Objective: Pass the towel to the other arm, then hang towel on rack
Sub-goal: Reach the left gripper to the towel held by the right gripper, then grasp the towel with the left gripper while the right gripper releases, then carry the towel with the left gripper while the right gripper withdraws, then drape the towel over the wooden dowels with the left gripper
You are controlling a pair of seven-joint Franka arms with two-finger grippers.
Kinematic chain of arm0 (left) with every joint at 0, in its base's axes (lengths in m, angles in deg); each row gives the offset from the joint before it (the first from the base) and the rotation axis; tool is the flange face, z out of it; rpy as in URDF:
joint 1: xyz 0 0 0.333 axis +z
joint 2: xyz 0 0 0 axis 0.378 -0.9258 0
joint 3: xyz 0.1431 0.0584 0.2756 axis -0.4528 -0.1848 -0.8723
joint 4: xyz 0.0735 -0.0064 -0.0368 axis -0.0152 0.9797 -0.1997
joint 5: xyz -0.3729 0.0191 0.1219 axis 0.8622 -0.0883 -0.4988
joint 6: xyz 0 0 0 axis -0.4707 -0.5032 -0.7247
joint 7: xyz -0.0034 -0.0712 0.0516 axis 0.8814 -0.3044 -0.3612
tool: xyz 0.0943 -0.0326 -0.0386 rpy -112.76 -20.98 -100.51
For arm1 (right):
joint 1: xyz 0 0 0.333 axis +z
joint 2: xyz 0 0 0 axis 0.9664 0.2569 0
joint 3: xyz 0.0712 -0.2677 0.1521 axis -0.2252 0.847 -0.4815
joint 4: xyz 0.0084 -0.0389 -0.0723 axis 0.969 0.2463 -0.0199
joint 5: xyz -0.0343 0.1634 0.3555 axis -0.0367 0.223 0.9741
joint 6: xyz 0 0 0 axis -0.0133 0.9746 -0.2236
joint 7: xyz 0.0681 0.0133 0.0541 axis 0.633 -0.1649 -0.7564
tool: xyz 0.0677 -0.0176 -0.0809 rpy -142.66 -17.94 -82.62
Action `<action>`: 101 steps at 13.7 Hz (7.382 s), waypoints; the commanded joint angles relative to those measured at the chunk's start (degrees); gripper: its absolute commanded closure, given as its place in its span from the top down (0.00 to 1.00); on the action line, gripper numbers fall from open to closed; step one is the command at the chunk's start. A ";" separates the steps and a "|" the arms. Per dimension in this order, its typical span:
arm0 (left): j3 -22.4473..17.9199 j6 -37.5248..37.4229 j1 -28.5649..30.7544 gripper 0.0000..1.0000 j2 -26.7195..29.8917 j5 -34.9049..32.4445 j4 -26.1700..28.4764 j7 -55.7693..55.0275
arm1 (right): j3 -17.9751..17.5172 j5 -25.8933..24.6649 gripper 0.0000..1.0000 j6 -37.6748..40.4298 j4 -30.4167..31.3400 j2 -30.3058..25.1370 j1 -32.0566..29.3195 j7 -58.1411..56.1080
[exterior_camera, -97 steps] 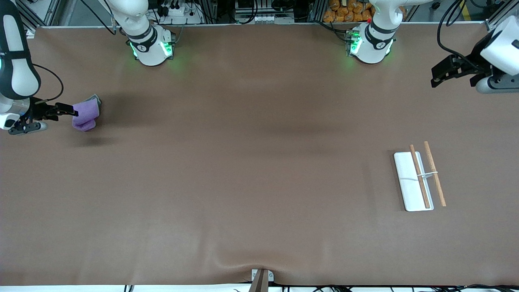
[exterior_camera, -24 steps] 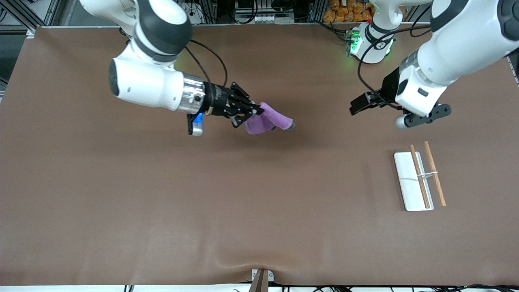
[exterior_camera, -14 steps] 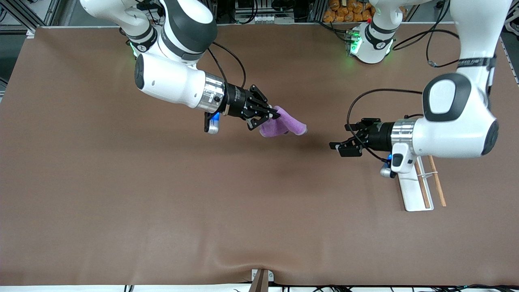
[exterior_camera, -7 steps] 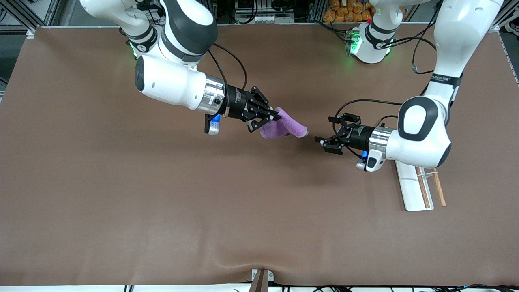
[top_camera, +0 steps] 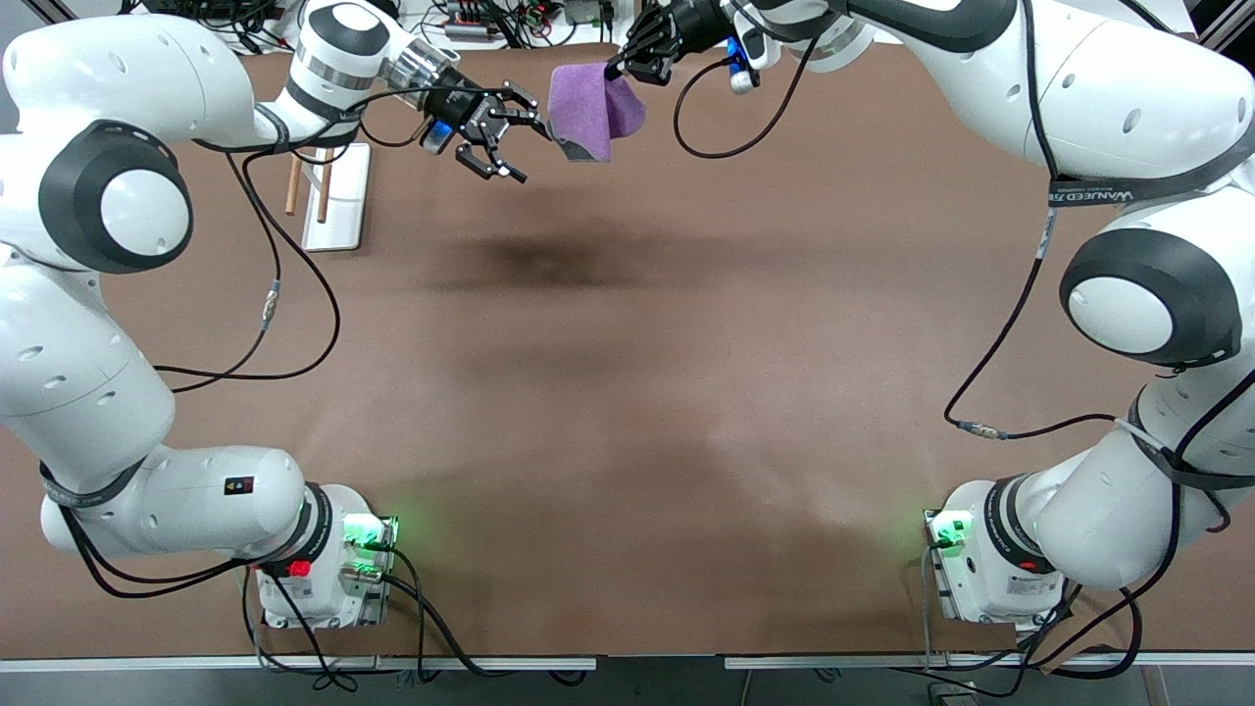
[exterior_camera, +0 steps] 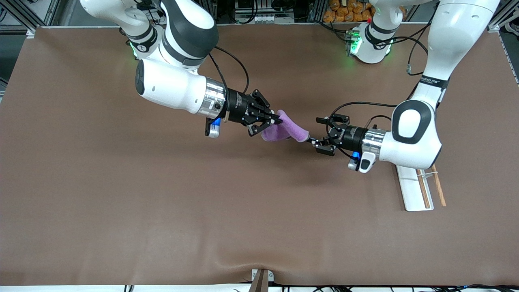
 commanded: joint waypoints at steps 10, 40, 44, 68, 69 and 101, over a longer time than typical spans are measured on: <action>0.43 5.53 -2.89 0.51 -1.72 6.97 -0.41 -1.85 | 0.37 1.05 0.00 0.12 -2.04 1.14 0.52 1.12; 0.08 -16.62 6.34 0.00 1.36 -36.93 -15.26 -7.66 | 0.81 -5.27 1.00 11.34 -2.04 -1.23 -3.16 0.77; 0.08 -16.71 6.95 0.00 1.53 -50.12 -17.28 4.18 | 0.81 -11.43 1.00 26.09 -3.79 -3.17 -8.60 -2.82; -5.37 -11.00 12.93 0.00 -7.08 -59.91 -25.81 49.03 | 0.98 -62.94 1.00 46.83 12.05 -23.88 -27.67 -91.31; -5.37 -10.21 12.93 0.00 -7.43 -59.91 -25.73 49.12 | 0.98 -62.59 1.00 42.00 16.72 -26.78 -29.61 -95.52; -5.55 0.17 21.02 0.06 -13.06 -59.38 -28.36 62.22 | 3.09 -56.08 1.00 39.67 3.67 -22.51 -33.41 -97.85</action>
